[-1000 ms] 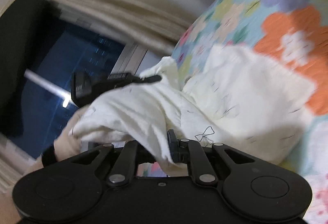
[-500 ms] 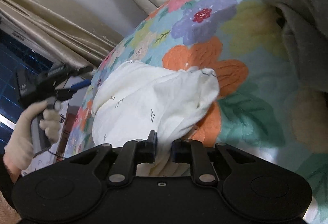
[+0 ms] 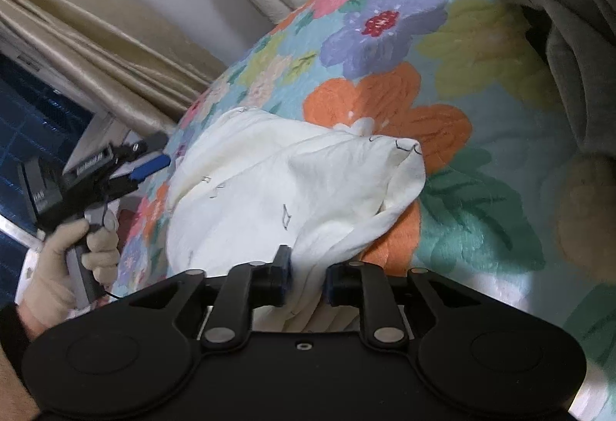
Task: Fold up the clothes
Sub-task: 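Pinch the garment with the left gripper while the right gripper releases, then open both grippers and pull them back from the folded garment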
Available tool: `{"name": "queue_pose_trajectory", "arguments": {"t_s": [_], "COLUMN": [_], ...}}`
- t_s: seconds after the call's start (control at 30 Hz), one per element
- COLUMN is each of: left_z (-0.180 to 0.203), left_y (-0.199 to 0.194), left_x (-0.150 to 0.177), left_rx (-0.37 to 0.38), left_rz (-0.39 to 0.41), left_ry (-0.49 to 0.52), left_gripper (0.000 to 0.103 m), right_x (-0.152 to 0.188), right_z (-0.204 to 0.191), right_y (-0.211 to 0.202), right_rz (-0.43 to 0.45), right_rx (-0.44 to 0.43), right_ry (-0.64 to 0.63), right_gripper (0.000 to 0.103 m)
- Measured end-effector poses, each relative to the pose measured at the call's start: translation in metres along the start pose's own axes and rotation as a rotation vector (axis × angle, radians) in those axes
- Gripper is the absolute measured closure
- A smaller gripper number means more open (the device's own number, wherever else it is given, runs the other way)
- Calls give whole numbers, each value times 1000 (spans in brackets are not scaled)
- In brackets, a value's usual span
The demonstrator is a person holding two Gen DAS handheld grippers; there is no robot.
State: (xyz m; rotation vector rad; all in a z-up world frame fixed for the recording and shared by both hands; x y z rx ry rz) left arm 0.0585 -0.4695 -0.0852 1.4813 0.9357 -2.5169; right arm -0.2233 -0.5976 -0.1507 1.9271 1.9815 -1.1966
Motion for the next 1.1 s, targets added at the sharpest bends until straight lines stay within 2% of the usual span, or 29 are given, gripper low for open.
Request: {"name": "queue_pose_trajectory", "arguments": {"t_s": [0.07, 0.13, 0.17, 0.2, 0.23, 0.27, 0.37, 0.47, 0.5, 0.6, 0.63, 0.67, 0.73, 0.77, 0.8, 0.87, 0.93, 0.97, 1.03, 1.1], "left_z": [9, 20, 25, 31, 38, 43, 48, 35, 31, 21, 15, 11, 4, 3, 2, -1, -2, -3, -4, -5], "left_y": [23, 48, 58, 65, 70, 72, 57, 29, 26, 34, 38, 39, 30, 21, 11, -7, -25, -31, -37, -36], "left_x": [4, 11, 16, 20, 24, 24, 5, -23, -26, -17, -12, -11, -13, -17, -22, -30, -32, -29, -16, 4], "left_rx": [-2, -8, -19, -26, -27, -33, -69, -85, -95, -162, -189, -203, -213, -194, -182, -183, -190, -182, -156, -142], "left_rz": [-76, -160, -198, -224, -237, -227, -95, 41, 47, -10, -32, -32, 18, 57, 91, 145, 175, 167, 118, 57], "left_ry": [-15, 34, 89, 150, 214, 253, 246, 157, 162, 258, 268, 265, 240, 211, 184, 150, 111, 97, 98, 131], "left_gripper": [33, 34, 45, 63, 99, 99, 99, 99, 99, 96, 86, 72, 59, 58, 56, 45, 40, 40, 42, 48], "right_x": [3, 2, 0, -1, -1, -1, 0, 1, 1, -3, -6, -9, -13, -14, -16, -16, -13, -11, -1, 11], "right_z": [-2, -2, -2, -1, -1, -3, -1, 7, 7, 0, 0, 3, 9, 7, 6, -12, -42, -56, -75, -78], "right_y": [3, 5, 7, 9, 9, 8, 3, 1, 5, 9, 8, 5, -4, -9, -15, -26, -35, -37, -33, -19], "right_rz": [11, 28, 44, 56, 61, 66, 64, 42, 33, 31, 39, 49, 61, 63, 65, 96, 155, 178, 190, 130], "right_rx": [5, 9, 10, 6, -15, -48, -118, -137, -106, -35, 1, 40, 96, 130, 164, 269, 287, 258, 142, 120], "right_ry": [0, -2, -8, -21, -34, -40, -21, 14, -15, -116, -136, -149, -171, -209, -248, -441, -638, -697, -727, -757], "right_gripper": [67, 66, 66, 66, 72, 89, 95, 97, 98, 99, 98, 92, 89, 82, 80, 77, 76, 69, 55, 54]}}
Point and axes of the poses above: each gripper's, at about its wrist camera, not at the fingertips, and y roughly the way its jaws point, z to its right, x to its underside, the point moved 6 cm from there along y, roughly the way its jaws point, and after that the axes turned 12 degrees about z, right-handed, at the moved point
